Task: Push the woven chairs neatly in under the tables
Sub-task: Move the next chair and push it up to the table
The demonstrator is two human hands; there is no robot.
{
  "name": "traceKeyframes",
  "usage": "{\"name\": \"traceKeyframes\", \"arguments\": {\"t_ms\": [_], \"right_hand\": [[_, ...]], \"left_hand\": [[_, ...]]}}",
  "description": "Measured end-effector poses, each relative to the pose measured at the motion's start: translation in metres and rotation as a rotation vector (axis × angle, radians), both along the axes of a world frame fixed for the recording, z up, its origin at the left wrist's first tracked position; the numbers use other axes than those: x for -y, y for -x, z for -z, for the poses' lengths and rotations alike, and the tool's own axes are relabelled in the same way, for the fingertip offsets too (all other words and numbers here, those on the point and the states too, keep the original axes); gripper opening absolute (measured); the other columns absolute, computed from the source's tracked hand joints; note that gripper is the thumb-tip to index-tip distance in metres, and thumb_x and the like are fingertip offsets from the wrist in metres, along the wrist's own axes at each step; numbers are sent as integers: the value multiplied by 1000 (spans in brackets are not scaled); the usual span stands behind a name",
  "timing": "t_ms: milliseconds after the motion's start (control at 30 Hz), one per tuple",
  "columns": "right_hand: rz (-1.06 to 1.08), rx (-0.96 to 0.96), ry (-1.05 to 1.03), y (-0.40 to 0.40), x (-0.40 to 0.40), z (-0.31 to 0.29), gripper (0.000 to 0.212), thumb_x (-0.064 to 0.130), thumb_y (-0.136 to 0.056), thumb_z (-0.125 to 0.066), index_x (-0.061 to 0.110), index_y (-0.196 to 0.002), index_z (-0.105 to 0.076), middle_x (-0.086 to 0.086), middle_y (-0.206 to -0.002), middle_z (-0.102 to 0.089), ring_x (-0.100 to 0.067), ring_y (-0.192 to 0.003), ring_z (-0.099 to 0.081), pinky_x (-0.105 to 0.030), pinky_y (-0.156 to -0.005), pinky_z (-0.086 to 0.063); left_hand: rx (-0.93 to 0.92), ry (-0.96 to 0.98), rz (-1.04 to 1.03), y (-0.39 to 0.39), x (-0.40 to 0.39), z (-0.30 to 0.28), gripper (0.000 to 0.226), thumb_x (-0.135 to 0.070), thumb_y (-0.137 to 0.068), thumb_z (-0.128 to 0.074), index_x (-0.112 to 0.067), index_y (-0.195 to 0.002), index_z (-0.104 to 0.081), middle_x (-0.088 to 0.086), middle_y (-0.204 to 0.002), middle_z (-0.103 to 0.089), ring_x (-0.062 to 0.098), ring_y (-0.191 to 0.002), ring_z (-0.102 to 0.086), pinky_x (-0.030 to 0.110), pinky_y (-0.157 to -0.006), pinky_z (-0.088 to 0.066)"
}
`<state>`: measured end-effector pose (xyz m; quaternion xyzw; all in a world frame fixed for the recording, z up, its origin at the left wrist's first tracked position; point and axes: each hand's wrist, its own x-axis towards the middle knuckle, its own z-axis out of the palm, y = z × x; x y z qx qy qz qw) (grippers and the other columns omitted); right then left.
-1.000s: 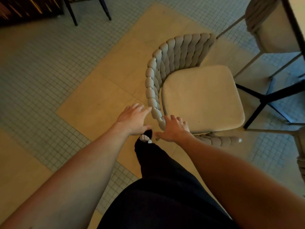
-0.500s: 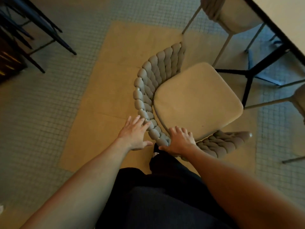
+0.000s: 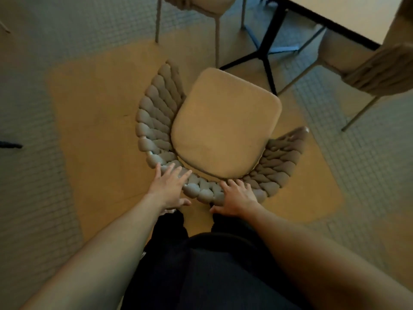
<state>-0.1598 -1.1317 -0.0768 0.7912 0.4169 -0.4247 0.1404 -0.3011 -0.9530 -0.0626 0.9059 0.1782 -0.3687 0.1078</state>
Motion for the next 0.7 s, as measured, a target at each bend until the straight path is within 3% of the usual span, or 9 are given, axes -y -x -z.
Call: {"name": "traceKeyframes", "arguments": {"t_ms": [233,400,533,700], "right_hand": [[255,-17,24,37,-19,15,91,74,-80,-64,25,-150,-34,-6,-150,-48,-33,-140,-40,-56,-117,-27],[303,24,39,60,-31,21,79,73,-87,-57,25,-147,-36,-8,-142,-56,-35,-136,-43,-55,-111,-32],[336,89,5,66,-30,27,70,72,-92,-47,26,-145,-39,-8,-140,-58,-35,-133,-44,-55,-107,-33],[306,99,-19,64,-27,29,70,72,-94,-46,27,-147,-38,-6,-141,-57,-33,-133,-45,-52,-106,-37]], "left_hand": [[-68,-17,274,4,-39,22,103,-70,-83,-62,-31,-160,-6,7,-162,-24,33,-151,-16,66,-118,-3],[-24,-62,421,4,-60,36,80,-42,-95,-61,-31,-159,-14,4,-151,-40,31,-139,-35,69,-117,-1],[8,-70,455,1,-67,40,57,-26,-102,-44,-29,-156,-23,4,-143,-49,31,-133,-41,69,-117,-1],[29,-105,491,-1,-63,38,48,-16,-99,-39,-30,-144,-35,7,-135,-53,32,-126,-46,65,-111,-20]]}}
